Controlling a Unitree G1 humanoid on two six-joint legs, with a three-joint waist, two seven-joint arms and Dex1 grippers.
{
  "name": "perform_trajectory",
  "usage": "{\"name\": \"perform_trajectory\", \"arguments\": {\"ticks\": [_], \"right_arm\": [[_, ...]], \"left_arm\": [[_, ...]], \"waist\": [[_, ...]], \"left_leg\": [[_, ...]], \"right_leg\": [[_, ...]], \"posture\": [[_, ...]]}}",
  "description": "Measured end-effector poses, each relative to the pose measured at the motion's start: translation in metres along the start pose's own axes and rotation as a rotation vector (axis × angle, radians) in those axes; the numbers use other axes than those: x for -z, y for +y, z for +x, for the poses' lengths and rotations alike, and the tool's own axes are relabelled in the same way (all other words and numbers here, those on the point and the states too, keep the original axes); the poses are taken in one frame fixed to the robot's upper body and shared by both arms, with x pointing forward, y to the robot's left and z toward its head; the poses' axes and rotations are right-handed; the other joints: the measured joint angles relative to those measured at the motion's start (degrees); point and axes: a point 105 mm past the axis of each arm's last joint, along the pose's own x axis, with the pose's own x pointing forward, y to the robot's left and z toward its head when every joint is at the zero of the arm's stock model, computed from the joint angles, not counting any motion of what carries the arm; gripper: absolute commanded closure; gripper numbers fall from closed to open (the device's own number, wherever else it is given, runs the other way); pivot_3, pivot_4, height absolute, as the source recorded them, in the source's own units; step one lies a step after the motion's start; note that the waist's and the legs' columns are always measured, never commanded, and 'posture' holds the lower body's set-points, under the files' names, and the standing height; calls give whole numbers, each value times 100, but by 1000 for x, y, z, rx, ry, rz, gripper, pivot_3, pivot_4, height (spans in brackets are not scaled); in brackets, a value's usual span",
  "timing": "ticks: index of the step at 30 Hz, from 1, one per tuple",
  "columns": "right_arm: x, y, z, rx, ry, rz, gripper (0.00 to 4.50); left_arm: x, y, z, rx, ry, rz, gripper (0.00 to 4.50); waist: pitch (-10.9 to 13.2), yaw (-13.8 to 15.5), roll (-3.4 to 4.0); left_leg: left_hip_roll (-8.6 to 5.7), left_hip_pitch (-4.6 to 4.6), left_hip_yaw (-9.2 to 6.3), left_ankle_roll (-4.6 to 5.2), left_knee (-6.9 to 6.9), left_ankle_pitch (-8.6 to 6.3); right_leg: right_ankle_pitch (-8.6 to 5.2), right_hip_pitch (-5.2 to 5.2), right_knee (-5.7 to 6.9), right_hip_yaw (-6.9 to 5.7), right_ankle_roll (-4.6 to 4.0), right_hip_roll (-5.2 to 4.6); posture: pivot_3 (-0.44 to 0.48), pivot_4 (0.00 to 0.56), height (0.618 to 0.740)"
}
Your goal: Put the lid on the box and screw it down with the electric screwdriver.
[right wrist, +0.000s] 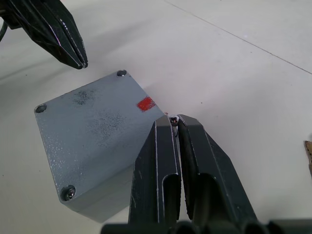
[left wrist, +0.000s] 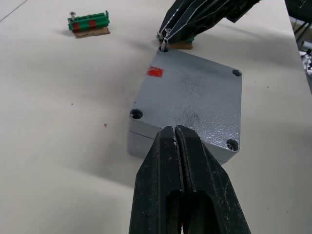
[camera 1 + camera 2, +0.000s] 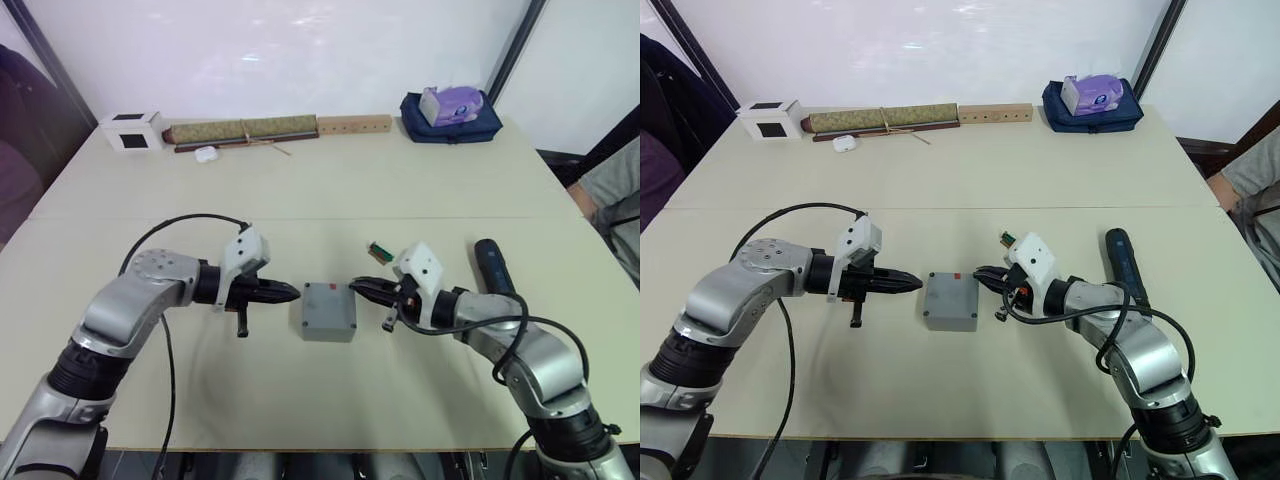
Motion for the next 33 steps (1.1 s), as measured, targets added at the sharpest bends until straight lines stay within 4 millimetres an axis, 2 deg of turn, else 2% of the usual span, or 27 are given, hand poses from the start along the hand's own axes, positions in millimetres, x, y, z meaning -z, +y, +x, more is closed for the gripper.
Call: {"name": "perform_trajectory", "arguments": {"ticks": [4, 7, 13, 15, 19, 23, 24, 25, 27, 29, 31, 33], "right_arm": [[4, 0, 0, -4, 18, 2, 4371], [4, -1, 0, -4, 19, 1, 3653], [5, -2, -2, 0, 29, -6, 1170], [5, -3, -2, 1, 31, -6, 527], [4, -8, -7, 20, 34, 38, 527], [-12, -29, -19, 110, -13, 106, 527], [-18, -37, -24, 148, -24, 113, 527], [-27, -53, -35, 209, -21, 111, 256], [-40, -79, -60, 309, 9, 102, 256], [-47, -102, -90, 391, 84, 132, 256], [-63, -132, -128, 521, 120, 225, 256], [-59, -145, -156, 606, 213, 325, 256]], "left_arm": [[0, 0, 0, -3, -2, 5, 4500], [0, 1, 0, -7, -2, 5, 4500], [0, 3, 1, -14, -7, -2, 4500], [1, 4, 2, -15, -10, -9, 4500], [-4, 4, 5, -7, -31, -4, 4500], [-15, 3, 8, 10, -70, 6, 4500], [-19, 2, 9, 20, -85, 10, 4500], [-25, 1, 11, 34, -102, 22, 4500], [-35, -1, 12, 51, -122, 51, 4500], [-45, -3, 14, 76, -142, 96, 4500], [-61, -9, 23, 123, -178, 167, 4500], [-71, -15, 30, 161, -198, 216, 4500]], "waist": [[0, 1, 0], [0, 0, 0], [0, 1, 0], [0, -1, 0], [0, 4, 0], [0, 6, 0], [0, 7, 0], [0, 17, 0], [0, 33, 0], [1, 43, 2], [1, 25, 2], [0, 19, 1]], "left_leg": [[0, 0, 0, 0, 0, 0], [0, 0, 0, 0, 0, 0], [0, 0, 0, 0, 0, 0], [0, 0, 0, 0, 0, 0], [1, 0, 0, 0, 0, 0], [2, -1, -1, 0, 0, 0], [3, -1, -1, 0, 1, 0], [2, -2, -1, 0, 2, 0], [0, -2, -2, 0, 2, 0], [-3, -4, 0, 0, 1, 0], [-6, -3, 7, 0, 0, 0], [-6, -1, 8, 1, -4, 0]], "right_leg": [[0, 0, 0, 0, 0, 0], [0, 0, 0, 0, 0, 0], [0, 0, 0, 0, 0, 0], [0, 0, 0, 0, 0, 0], [0, 0, 0, 0, 0, 0], [0, 0, 0, 0, 0, -3], [0, 1, 1, 0, 1, -4], [1, 0, 1, 0, 1, -7], [1, 2, -1, -1, 1, -10], [0, 4, -7, -2, 1, -13], [1, 5, -8, 1, 1, -13], [0, 7, -17, -1, -1, -5]], "posture": [[0, 150, 740], [0, 150, 740], [0, 150, 740], [0, 150, 740], [0, 150, 740], [0, 150, 740], [0, 150, 740], [0, 150, 740], [0, 150, 740], [0, 150, 740], [0, 150, 740], [0, 150, 740]]}}
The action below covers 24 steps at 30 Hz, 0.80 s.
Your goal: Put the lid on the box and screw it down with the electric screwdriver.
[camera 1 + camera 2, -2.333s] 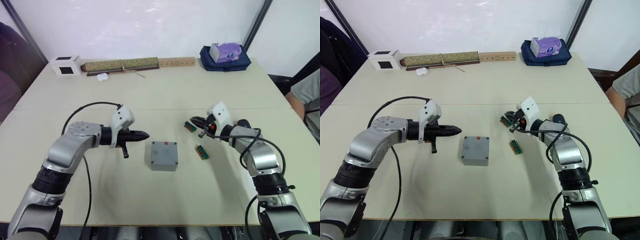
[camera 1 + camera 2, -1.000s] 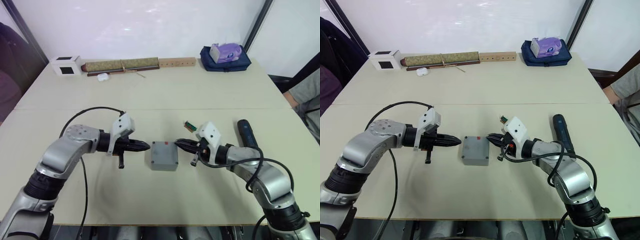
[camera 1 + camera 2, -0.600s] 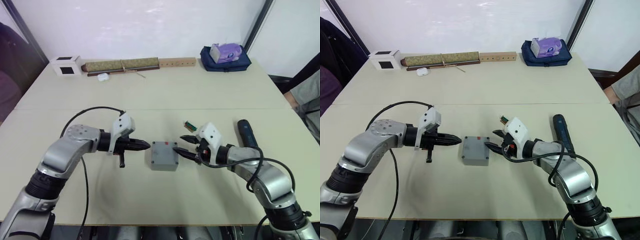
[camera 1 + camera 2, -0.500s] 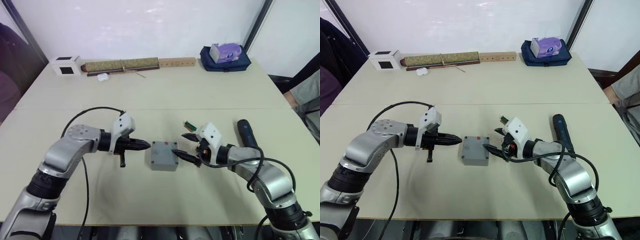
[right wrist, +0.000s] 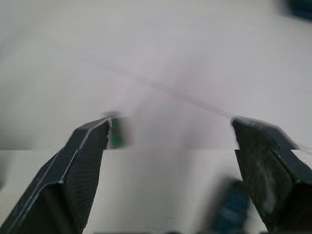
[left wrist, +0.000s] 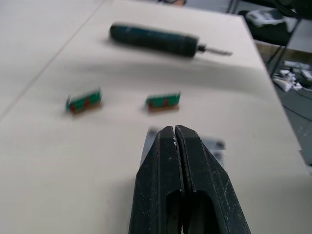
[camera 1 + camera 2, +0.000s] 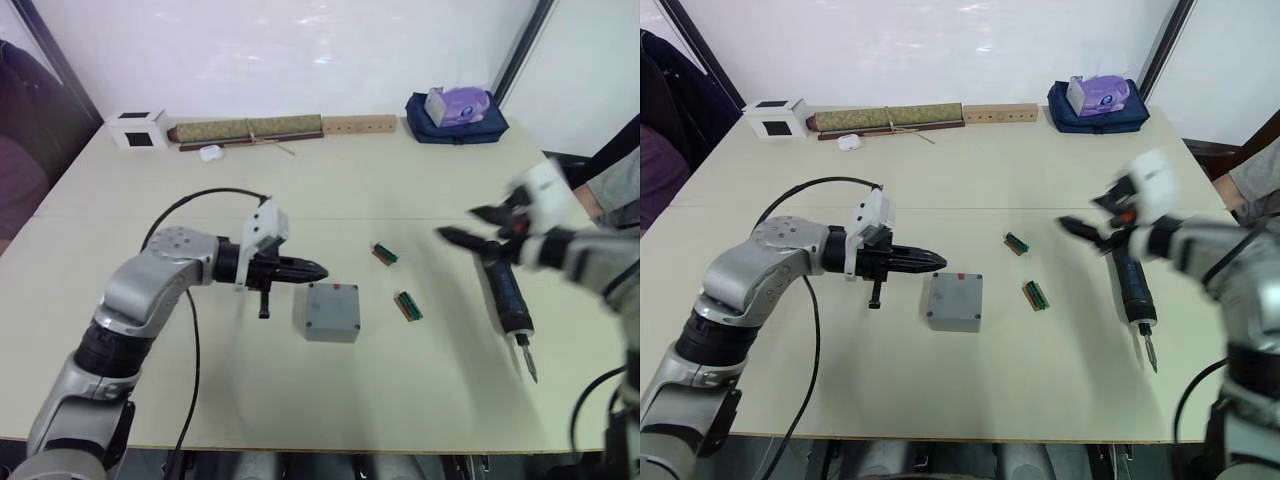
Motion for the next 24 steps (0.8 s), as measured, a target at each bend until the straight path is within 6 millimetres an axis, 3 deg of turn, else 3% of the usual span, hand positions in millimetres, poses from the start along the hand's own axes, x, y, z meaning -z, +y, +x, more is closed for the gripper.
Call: {"name": "perform_trajectory", "arguments": {"ticks": [3, 6, 12, 16, 24], "right_arm": [[45, -22, -12, 87, 317, 90, 256], [75, -17, -9, 41, 458, 128, 256], [74, -6, -8, -50, 485, 197, 256], [92, -1, -1, -83, 581, 204, 256], [109, -20, 16, -42, 637, 83, 256]], "left_arm": [[-1, -2, 5, 22, -16, 13, 4500], [-2, -8, 11, 61, -28, 13, 4500], [2, -15, 14, 73, -27, 30, 4500], [14, -20, 16, 54, -12, 5, 4500], [17, -25, 18, 18, -8, -14, 4500]], "waist": [[-1, -29, -1], [-2, -82, 11], [-5, -35, 17], [-4, -7, 17], [-4, -16, 17]], "left_leg": [[11, 1, 1, 1, -8, 0], [10, 4, 12, 1, -7, 0], [10, 4, 10, 1, -2, 0], [8, 1, 9, 1, -1, 0], [5, 1, 9, 1, 1, 0]], "right_leg": [[-4, -5, -3, 1, -7, 11], [-3, -13, 12, 18, -6, 12], [-3, -11, 15, 17, -5, 11], [-3, -12, 11, 16, -5, 3], [-3, -12, 11, 15, -4, 5]], "posture": [[0, 150, 740], [0, 150, 740], [0, 150, 740], [0, 150, 740], [0, 150, 740]]}}
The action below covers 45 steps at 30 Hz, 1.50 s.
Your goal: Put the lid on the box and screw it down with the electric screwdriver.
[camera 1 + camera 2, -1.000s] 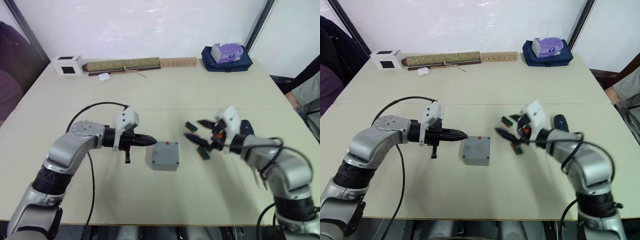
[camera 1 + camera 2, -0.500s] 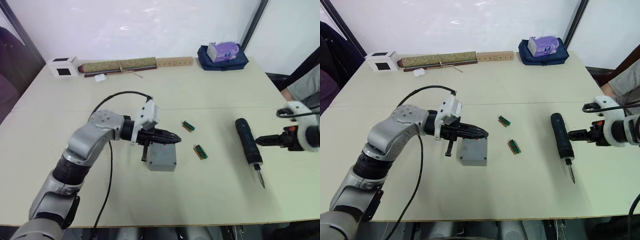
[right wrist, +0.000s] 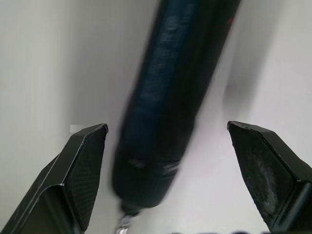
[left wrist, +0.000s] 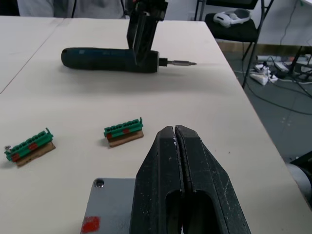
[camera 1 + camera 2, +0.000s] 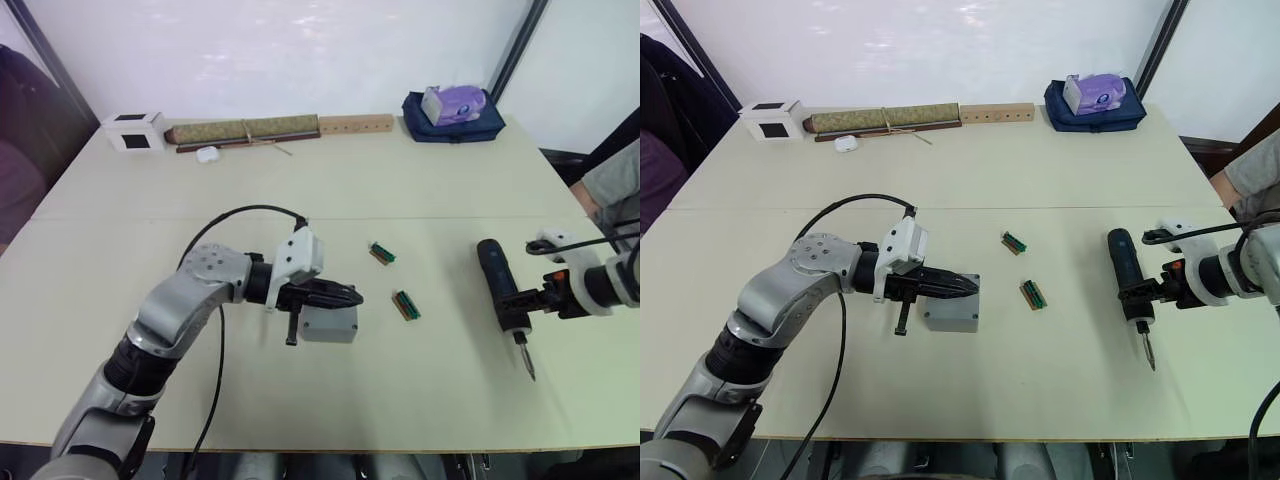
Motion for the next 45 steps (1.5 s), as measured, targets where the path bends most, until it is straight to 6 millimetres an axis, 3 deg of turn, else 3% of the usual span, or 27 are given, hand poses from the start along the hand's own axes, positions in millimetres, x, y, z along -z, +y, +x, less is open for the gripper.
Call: {"name": "perform_trajectory", "arguments": {"ticks": [7, 14, 23, 25, 27, 31, 38, 45], "right_arm": [[-3, -7, 14, -20, 25, -27, 256], [-4, -7, 14, -45, 58, -23, 256], [17, 3, 10, -80, 137, -120, 256], [17, 3, 10, -79, 138, -126, 884], [17, 2, 11, -72, 138, -129, 1215], [14, -3, 14, -45, 130, -111, 2626], [9, -4, 21, -54, 133, -97, 2732], [3, -8, 21, -62, 128, -166, 2732]], "left_arm": [[8, 2, -4, -42, 4, -38, 4500], [9, 3, -6, -52, 11, -47, 4500], [13, 4, -5, -87, 9, -63, 4500], [13, 4, -5, -87, 7, -64, 4500], [13, 4, -5, -88, 7, -63, 4500], [12, 5, -5, -87, 5, -63, 4500], [14, 6, -6, -94, 8, -69, 4500], [17, 8, -7, -122, 10, -79, 4500]], "waist": [[0, -4, 0], [0, 3, -2], [-3, 24, -8], [-4, 22, -10], [-4, 21, -10], [-8, 10, -16], [-36, -32, -63], [-37, -43, -65]], "left_leg": [[0, 2, -1, 0, 4, 0], [0, 2, -7, 0, 5, 0], [0, 3, -16, 0, 6, 0], [0, 4, -16, 0, 5, 0], [0, 4, -16, 0, 6, 0], [2, 5, -16, 0, 5, 0], [6, 21, -14, 0, 5, 0], [6, 25, -7, 0, 5, 0]], "right_leg": [[0, 5, 0, -2, 0, 0], [0, 7, -1, -7, 0, 0], [0, 14, -2, -15, -1, -3], [0, 14, -2, -15, -1, -1], [0, 14, -2, -15, -1, -1], [0, 14, -2, -15, -1, 1], [0, 29, -1, -15, -2, 6], [1, 30, -1, -10, -1, 3]], "posture": [[0, 150, 740], [0, 150, 740], [0, 150, 740], [0, 150, 740], [0, 150, 740], [0, 150, 740], [0, 150, 740], [0, 150, 740]]}}
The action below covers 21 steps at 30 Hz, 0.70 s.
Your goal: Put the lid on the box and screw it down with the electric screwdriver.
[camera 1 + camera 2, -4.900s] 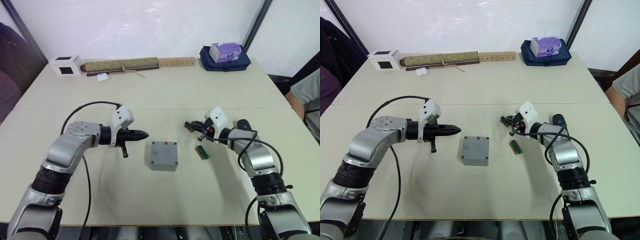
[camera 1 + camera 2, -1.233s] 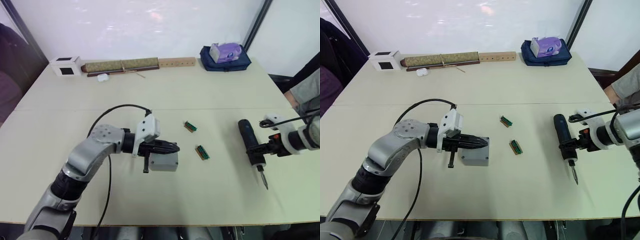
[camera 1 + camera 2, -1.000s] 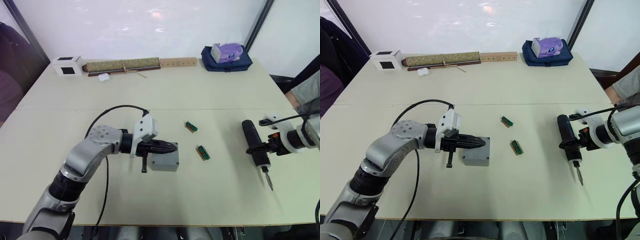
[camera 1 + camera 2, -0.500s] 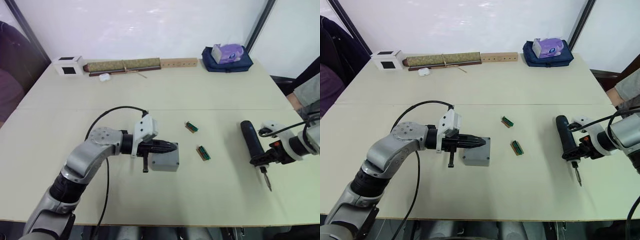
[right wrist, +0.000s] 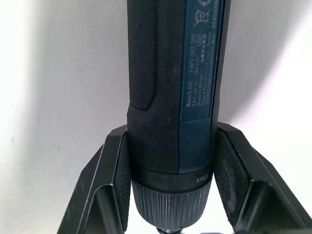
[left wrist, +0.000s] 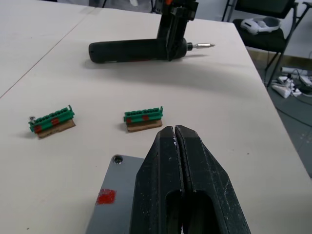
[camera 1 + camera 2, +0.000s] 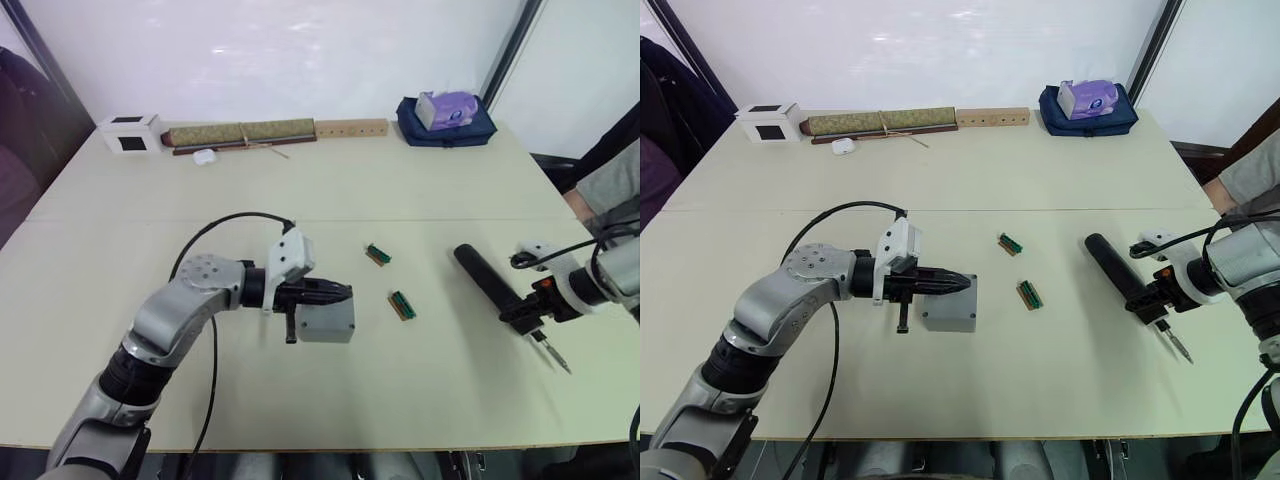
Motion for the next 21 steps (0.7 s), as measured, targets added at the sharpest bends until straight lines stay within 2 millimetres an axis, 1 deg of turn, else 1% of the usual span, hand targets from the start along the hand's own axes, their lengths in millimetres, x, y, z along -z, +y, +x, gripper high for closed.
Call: {"name": "perform_trajectory", "arguments": {"ticks": [2, 4, 6, 9, 11, 12, 14, 16, 18, 19, 21], "right_arm": [[-19, -2, -1, -11, -77, 20, 2732], [-48, 2, -14, -57, -225, 33, 2732], [-77, 6, -34, -94, -402, 43, 2732], [-123, 15, -71, -141, -780, 48, 2732], [-145, 24, -91, -127, -1013, 62, 2732], [-150, 30, -96, -132, -1082, 65, 2732], [-151, 43, -92, -114, -1164, 83, 2732], [-149, 58, -76, -130, -1184, 112, 2732], [-145, 79, -61, -192, -1190, 131, 2732], [-144, 90, -60, -216, -1212, 128, 2732], [-145, 114, -71, -268, -1295, 75, 2732]], "left_arm": [[2, 3, -3, -22, 1, -11, 4500], [2, 7, -8, -48, 1, -14, 4500], [3, 12, -13, -71, 4, -17, 4500], [7, 22, -24, -112, 22, -37, 4500], [8, 26, -29, -120, 31, -40, 4500], [7, 27, -30, -122, 35, -40, 4500], [7, 28, -32, -117, 47, -35, 4500], [8, 30, -35, -118, 61, -38, 4500], [11, 32, -39, -118, 76, -46, 4500], [11, 33, -40, -117, 83, -47, 4500], [12, 33, -41, -114, 95, -51, 4500]], "waist": [[11, -57, 18], [27, -104, 60], [28, -104, 67], [28, -96, 67], [27, -81, 66], [27, -75, 67], [24, -46, 62], [24, 6, 66], [27, 32, 71], [30, 45, 75], [30, 44, 75]], "left_leg": [[-1, -1, 12, 0, 0, 0], [-3, -17, 11, -1, -1, 1], [-3, -20, 4, -2, -12, 1], [3, -31, 0, -3, -17, 2], [4, -34, -3, -3, -18, 2], [6, -34, 0, -4, -15, 2], [6, -34, -6, -4, -14, 2], [2, -34, -1, -4, -12, 2], [1, -35, 1, -4, -11, 3], [-2, -39, 2, -5, -12, 3], [0, -41, 1, -5, -14, 3]], "right_leg": [[2, -9, 3, 7, -1, -5], [2, -28, 10, 9, -1, -5], [0, -35, 14, 7, -3, 1], [0, -47, 9, 5, -5, 6], [0, -46, 8, 4, -5, 1], [0, -46, 10, 5, -4, -4], [0, -40, 9, 2, -4, -5], [1, -42, 12, 5, -3, -11], [1, -44, 12, 6, -3, -12], [1, -49, 15, 7, -2, -16], [1, -52, 14, 7, -3, -13]], "posture": [[0, 150, 740], [0, 150, 740], [0, 150, 740], [0, 150, 740], [0, 150, 740], [0, 150, 740], [0, 150, 740], [0, 150, 740], [0, 150, 740], [0, 150, 740], [0, 150, 740]]}}
